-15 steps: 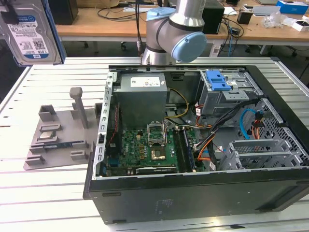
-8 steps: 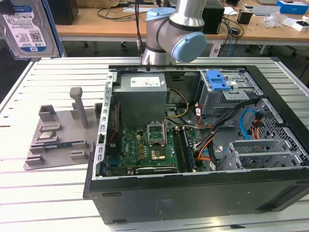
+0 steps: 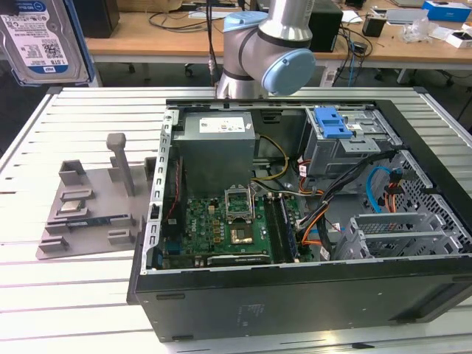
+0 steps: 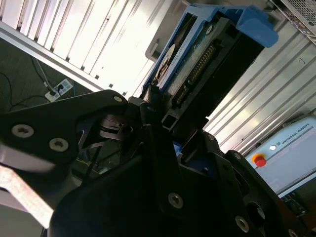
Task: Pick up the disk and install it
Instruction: 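Pick up the disk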
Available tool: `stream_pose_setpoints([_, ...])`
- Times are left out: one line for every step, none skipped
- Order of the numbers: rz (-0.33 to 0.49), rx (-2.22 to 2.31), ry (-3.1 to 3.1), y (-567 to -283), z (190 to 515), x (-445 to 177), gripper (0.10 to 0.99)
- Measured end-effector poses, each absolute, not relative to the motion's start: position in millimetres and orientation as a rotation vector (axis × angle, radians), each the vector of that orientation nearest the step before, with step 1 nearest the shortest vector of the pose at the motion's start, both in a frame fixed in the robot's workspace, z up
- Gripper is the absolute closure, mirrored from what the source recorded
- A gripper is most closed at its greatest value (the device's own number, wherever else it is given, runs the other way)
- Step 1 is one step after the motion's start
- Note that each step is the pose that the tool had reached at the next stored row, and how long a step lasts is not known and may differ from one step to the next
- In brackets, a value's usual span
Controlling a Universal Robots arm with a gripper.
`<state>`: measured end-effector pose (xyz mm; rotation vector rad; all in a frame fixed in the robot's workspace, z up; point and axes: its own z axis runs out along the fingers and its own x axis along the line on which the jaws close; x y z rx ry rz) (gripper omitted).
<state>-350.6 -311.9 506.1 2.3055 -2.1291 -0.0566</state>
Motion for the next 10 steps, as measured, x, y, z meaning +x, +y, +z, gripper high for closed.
stream_pose_setpoints([-0.057, 2.305, -2.129, -311.9, 506.1, -350.6, 0.718])
stream_pose_setpoints([-0.057, 2.305, -2.129, -311.9, 506.1, -350.6, 0.718])
stream_pose_setpoints([-0.057, 2.305, -2.129, -311.9, 506.2, -350.6, 0.718])
stream_pose_setpoints([-0.057, 2.305, -2.129, -311.9, 506.2, -350.5, 0.718])
stream_pose_setpoints([-0.057, 2.305, -2.129, -311.8, 506.2, -350.1, 0.718])
stream_pose_setpoints([-0.057, 2.305, -2.129, -311.9, 506.2, -349.0, 0.718])
stream_pose_setpoints([-0.057, 2.305, -2.129, -311.9, 506.2, -346.7, 0.718])
stream_pose_setpoints([-0.057, 2.305, -2.129, -311.9, 506.2, -344.9, 0.718])
stream_pose_setpoints([-0.057, 2.305, -2.129, -311.9, 506.2, -342.4, 0.718])
stream_pose_setpoints([-0.057, 2.305, -2.129, -311.9, 506.2, -339.9, 0.718])
